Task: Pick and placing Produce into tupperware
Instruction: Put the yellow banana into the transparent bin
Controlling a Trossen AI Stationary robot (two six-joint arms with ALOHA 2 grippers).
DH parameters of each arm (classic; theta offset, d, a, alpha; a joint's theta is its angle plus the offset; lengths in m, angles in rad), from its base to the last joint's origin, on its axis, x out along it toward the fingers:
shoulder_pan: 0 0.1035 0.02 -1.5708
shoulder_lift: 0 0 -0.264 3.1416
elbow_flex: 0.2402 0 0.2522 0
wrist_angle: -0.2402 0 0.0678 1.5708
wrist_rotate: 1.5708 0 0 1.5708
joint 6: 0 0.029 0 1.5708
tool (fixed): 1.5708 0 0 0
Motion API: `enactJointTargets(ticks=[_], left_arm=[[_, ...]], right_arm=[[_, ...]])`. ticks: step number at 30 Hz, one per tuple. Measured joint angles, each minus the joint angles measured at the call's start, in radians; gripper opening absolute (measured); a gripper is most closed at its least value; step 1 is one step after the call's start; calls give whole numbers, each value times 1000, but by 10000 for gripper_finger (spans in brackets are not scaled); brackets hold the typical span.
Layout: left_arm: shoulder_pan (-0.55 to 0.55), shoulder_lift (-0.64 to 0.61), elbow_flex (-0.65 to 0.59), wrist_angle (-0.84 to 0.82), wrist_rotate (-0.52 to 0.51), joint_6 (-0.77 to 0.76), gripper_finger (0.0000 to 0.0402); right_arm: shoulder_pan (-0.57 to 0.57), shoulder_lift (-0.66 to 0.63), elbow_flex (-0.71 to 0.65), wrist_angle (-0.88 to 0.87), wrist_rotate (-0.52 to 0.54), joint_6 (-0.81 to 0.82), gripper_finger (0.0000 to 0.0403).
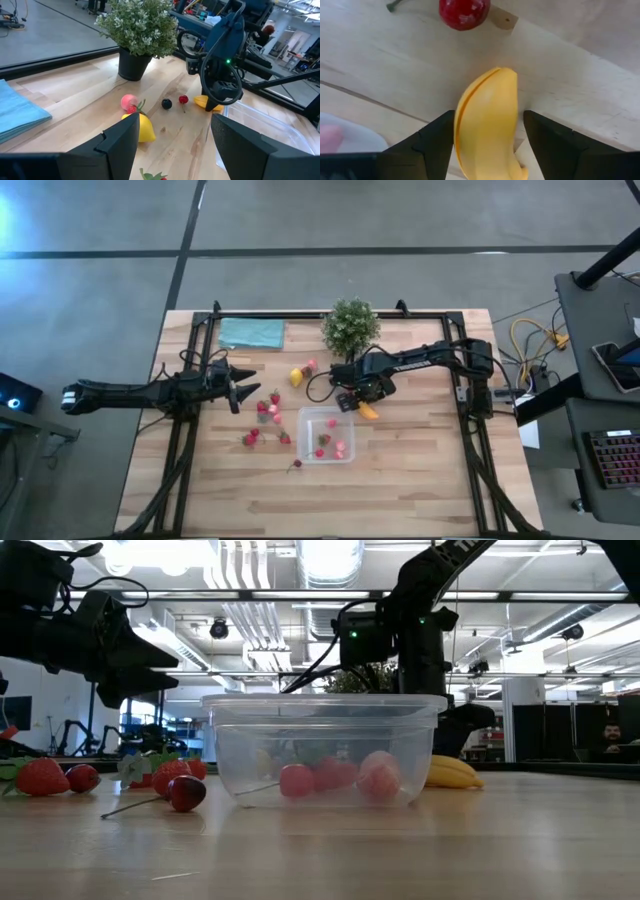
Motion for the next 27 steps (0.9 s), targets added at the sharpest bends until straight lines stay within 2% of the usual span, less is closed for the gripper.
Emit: enactJointTargets(ticks=[8, 19, 27], left_arm=[[0, 0, 0, 0, 0, 0, 233], [0, 0, 0, 0, 0, 0, 233], [0, 0, 0, 0, 0, 0, 233]], right_arm=[[-4, 0, 0, -12, 3, -11, 189], [-46, -6, -1, -100, 8, -81, 164], [-78, -114, -2, -137, -21, -135, 161]])
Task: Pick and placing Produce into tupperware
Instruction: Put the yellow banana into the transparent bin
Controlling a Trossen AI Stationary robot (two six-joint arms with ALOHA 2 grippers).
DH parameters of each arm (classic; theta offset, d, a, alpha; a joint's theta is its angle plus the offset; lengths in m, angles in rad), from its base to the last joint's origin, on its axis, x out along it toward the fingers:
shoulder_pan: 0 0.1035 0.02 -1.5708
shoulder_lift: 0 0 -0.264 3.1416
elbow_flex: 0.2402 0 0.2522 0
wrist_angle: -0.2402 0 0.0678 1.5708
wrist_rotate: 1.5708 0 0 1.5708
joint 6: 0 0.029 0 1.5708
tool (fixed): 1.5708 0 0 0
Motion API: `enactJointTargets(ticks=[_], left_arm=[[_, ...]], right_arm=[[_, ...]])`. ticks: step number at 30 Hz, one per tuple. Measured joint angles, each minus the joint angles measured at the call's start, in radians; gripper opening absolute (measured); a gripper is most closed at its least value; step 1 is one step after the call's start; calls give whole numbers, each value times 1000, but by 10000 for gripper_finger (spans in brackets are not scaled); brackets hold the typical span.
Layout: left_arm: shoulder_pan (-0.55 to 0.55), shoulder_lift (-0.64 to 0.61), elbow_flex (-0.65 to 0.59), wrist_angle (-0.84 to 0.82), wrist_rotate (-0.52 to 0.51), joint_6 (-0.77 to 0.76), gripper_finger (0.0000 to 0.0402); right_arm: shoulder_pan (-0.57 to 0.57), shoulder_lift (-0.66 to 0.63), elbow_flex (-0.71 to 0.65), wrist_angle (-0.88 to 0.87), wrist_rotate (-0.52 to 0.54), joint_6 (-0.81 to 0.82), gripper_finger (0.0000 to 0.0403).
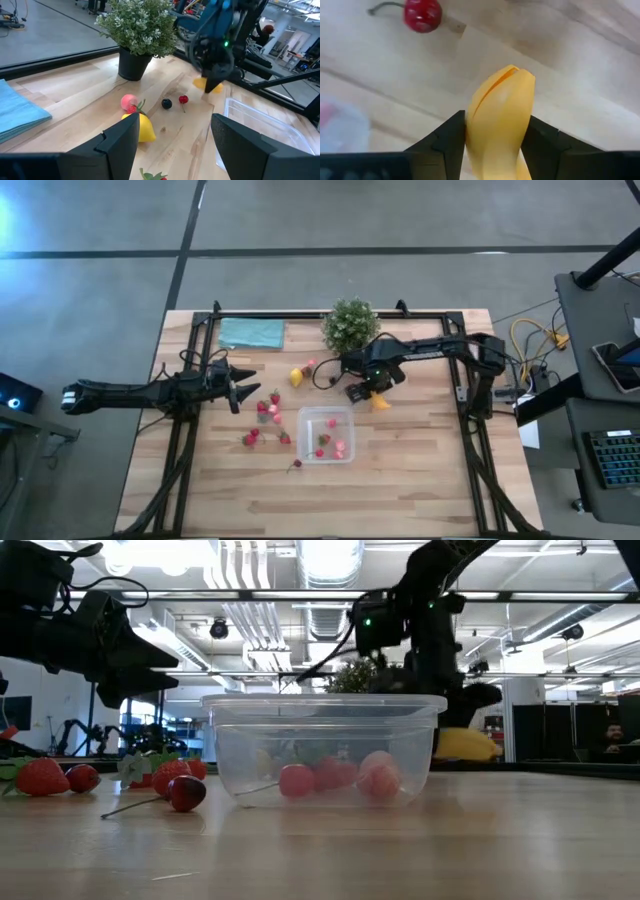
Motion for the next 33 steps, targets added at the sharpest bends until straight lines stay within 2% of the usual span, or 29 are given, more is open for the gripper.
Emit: enactJointTargets(ticks=[5, 9, 13, 16, 21, 28, 33], left_arm=[[0, 0, 0, 0, 0, 0, 233], [0, 0, 0, 0, 0, 0, 233], [0, 0, 0, 0, 0, 0, 233], [0, 0, 0, 0, 0, 0, 233], [0, 1, 0, 0, 0, 0, 233], [0, 1, 0, 0, 0, 0, 233], [0, 0, 0, 0, 0, 0, 233]], right_arm=[[5, -105, 0, 2, -103, -1, 155], [51, -176, 1, 37, -119, 63, 152], [103, -215, 2, 163, -147, 130, 151], [142, -219, 2, 336, -197, 181, 151], [186, -165, 3, 570, -246, 223, 151], [227, -32, 5, 572, -286, 204, 157], [260, 20, 61, 576, -218, 134, 190]])
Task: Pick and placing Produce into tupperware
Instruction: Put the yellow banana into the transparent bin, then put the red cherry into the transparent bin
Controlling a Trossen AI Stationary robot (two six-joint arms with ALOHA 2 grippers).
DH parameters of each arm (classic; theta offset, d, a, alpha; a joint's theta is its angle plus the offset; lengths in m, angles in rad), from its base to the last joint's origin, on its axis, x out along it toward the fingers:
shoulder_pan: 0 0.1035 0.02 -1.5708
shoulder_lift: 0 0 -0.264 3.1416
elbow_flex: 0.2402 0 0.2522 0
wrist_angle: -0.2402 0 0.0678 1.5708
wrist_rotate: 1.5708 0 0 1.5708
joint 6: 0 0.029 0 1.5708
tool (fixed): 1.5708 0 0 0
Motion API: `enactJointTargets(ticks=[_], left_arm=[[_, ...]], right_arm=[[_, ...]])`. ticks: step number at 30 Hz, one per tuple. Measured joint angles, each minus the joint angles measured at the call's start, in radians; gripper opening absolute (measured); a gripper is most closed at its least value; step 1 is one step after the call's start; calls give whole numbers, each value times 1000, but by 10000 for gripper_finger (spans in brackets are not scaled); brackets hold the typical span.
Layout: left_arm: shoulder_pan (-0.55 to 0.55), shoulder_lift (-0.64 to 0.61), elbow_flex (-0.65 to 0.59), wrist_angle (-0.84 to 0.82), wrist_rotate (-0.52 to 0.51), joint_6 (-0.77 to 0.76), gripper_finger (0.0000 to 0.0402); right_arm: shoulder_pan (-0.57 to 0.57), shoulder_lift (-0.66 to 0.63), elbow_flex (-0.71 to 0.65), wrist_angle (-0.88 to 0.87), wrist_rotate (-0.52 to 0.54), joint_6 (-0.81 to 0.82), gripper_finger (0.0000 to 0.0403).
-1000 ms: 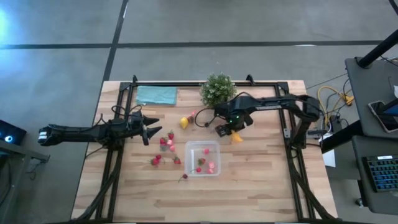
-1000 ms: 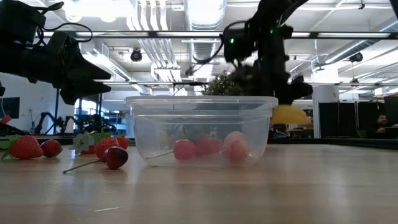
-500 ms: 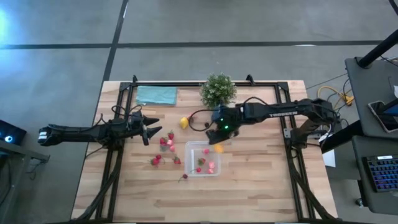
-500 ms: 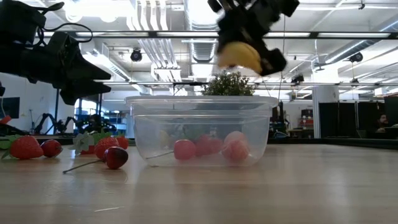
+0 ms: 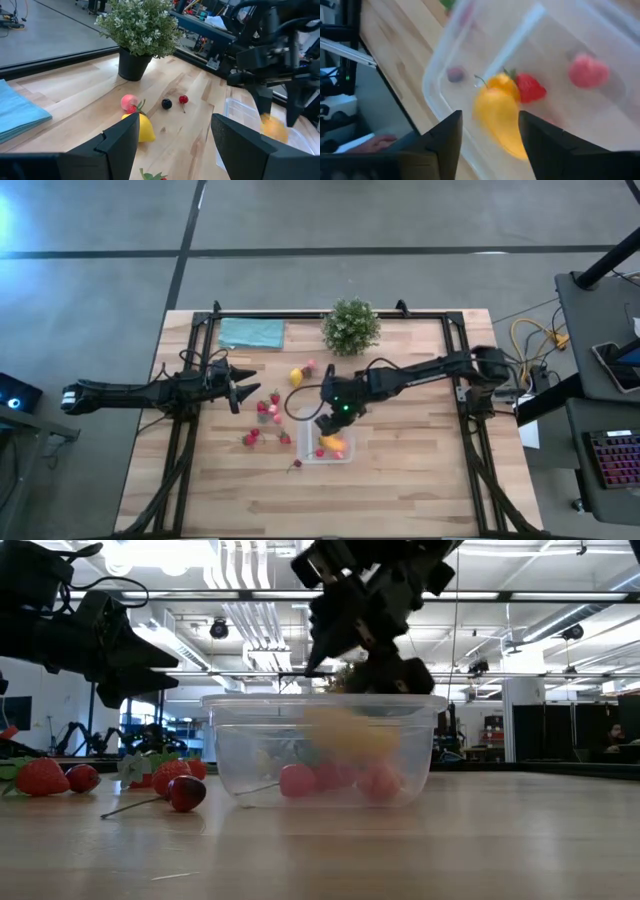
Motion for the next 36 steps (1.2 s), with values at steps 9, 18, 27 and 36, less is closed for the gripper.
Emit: enactJointTargets(ticks=[9, 18, 27, 36], left_arm=[[0, 0, 0, 0, 0, 0, 233], [0, 0, 0, 0, 0, 0, 233], [0, 0, 0, 0, 0, 0, 233], [0, 0, 0, 0, 0, 0, 233]], right_arm=[[-9, -6, 143, -268, 228, -116, 252], [-76, -9, 196, -618, 471, -340, 255], [-141, -9, 149, -588, 424, -883, 237], [-203, -2, 109, -561, 611, -957, 233]])
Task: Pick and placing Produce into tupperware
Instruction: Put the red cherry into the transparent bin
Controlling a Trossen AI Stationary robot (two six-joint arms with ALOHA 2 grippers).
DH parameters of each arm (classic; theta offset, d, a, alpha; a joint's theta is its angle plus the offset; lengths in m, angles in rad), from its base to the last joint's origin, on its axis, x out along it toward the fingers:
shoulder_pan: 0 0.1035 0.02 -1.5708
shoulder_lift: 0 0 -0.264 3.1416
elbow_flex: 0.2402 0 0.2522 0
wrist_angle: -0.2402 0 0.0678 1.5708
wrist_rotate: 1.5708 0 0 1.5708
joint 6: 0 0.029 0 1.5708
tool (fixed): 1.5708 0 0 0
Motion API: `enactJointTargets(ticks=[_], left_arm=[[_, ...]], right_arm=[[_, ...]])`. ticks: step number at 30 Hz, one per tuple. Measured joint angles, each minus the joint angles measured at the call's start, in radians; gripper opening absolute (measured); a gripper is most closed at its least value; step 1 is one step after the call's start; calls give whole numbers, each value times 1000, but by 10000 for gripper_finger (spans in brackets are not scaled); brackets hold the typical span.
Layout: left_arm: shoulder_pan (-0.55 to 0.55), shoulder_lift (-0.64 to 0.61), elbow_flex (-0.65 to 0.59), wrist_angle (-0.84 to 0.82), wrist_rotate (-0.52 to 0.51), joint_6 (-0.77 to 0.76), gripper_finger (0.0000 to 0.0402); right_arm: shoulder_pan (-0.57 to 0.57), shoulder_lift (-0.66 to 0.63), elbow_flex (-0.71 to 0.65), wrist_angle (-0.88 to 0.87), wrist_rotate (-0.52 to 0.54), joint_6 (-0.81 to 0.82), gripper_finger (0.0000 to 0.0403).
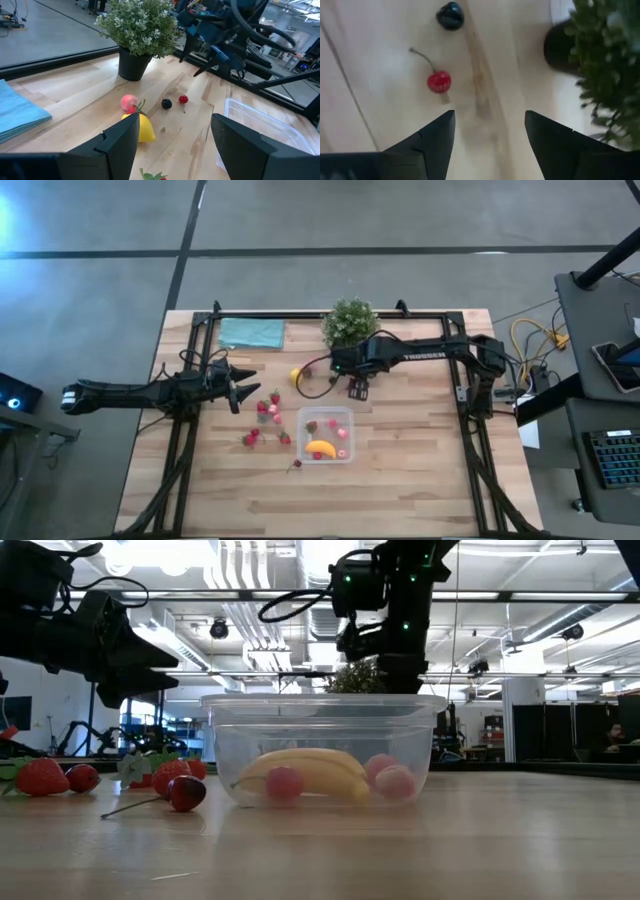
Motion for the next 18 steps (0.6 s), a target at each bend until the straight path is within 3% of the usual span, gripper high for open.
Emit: enactJointTargets(ticks=[4, 10, 18], left_arm=[[0, 0, 0, 0, 0, 0, 233], [0, 0, 0, 0, 0, 0, 233], [0, 0, 0, 0, 0, 0, 233]], right_arm=[[-12, 4, -16, 39, -103, 22, 233], [-11, 4, -80, 129, -114, -110, 233], [-11, 4, -149, 211, -118, -167, 233]])
